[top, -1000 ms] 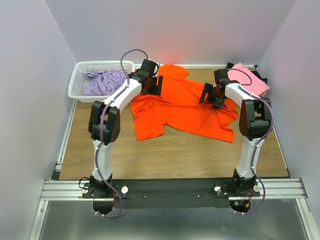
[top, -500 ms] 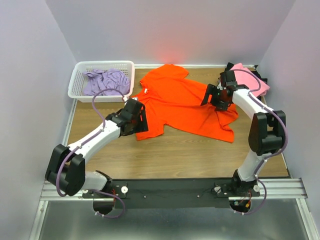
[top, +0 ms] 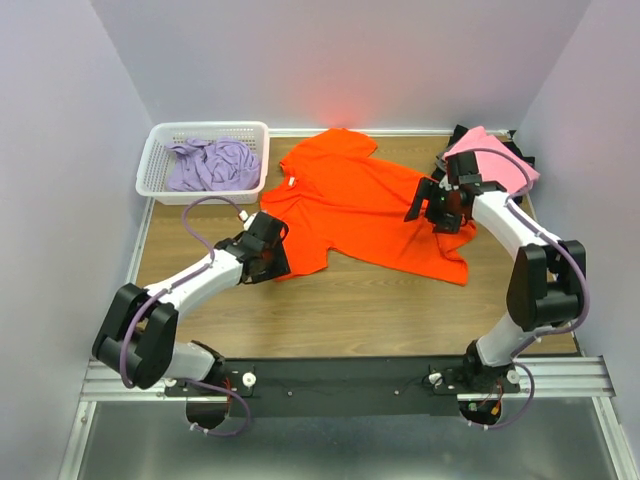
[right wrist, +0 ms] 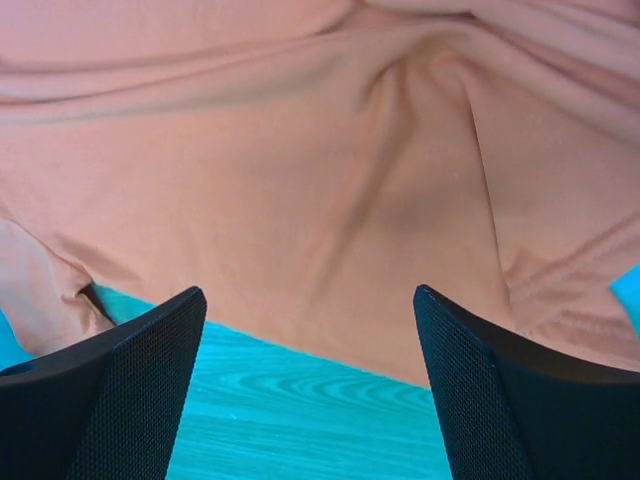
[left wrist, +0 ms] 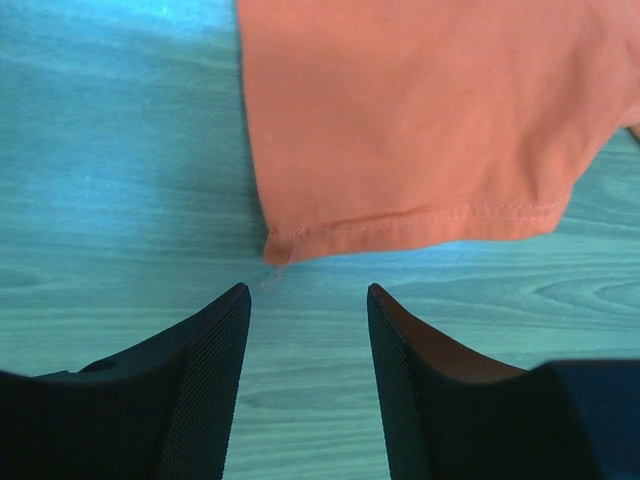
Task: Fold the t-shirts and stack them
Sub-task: Flatten the tshirt out
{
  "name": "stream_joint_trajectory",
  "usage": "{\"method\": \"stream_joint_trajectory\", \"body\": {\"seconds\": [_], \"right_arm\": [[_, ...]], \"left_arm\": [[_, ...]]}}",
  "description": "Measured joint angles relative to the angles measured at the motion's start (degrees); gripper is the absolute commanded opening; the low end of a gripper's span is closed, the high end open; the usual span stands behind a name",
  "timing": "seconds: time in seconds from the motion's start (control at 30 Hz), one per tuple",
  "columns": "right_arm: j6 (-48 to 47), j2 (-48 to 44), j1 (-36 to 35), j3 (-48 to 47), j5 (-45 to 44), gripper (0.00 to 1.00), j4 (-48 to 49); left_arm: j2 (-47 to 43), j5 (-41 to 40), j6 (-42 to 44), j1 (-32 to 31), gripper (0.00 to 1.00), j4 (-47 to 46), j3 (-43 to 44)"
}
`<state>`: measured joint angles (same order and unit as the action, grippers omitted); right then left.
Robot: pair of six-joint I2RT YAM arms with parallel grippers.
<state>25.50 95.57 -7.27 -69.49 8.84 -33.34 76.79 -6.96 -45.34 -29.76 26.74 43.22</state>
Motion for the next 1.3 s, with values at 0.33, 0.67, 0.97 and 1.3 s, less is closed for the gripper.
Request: {"method": "stream_joint_trajectory", "body": {"seconds": [0.33, 0.67, 0.97, 1.3], "right_arm": [[1.07, -7.67, 0.55, 7.37, -0.61, 0.91, -0.07], [3.82, -11.47, 3.26, 12.52, -2.21, 0.91, -0.09], [5.97, -14.38, 11.74, 18.84, -4.5, 0.92, -0.22], [5.99, -14.64, 21.99, 22.32, -6.86, 0.79, -0.57]], "left_arm": [[3.17, -0.04, 0.98, 2.67, 0.53, -3.87, 0.04], [6.29, 0.15, 2.47, 2.8, 0.34, -6.73, -0.68], [6.84, 0.98, 3.45, 2.93, 0.0, -10.34, -2.54], [6.58, 2.32, 4.26, 2.97, 0.0, -10.64, -2.69]]}}
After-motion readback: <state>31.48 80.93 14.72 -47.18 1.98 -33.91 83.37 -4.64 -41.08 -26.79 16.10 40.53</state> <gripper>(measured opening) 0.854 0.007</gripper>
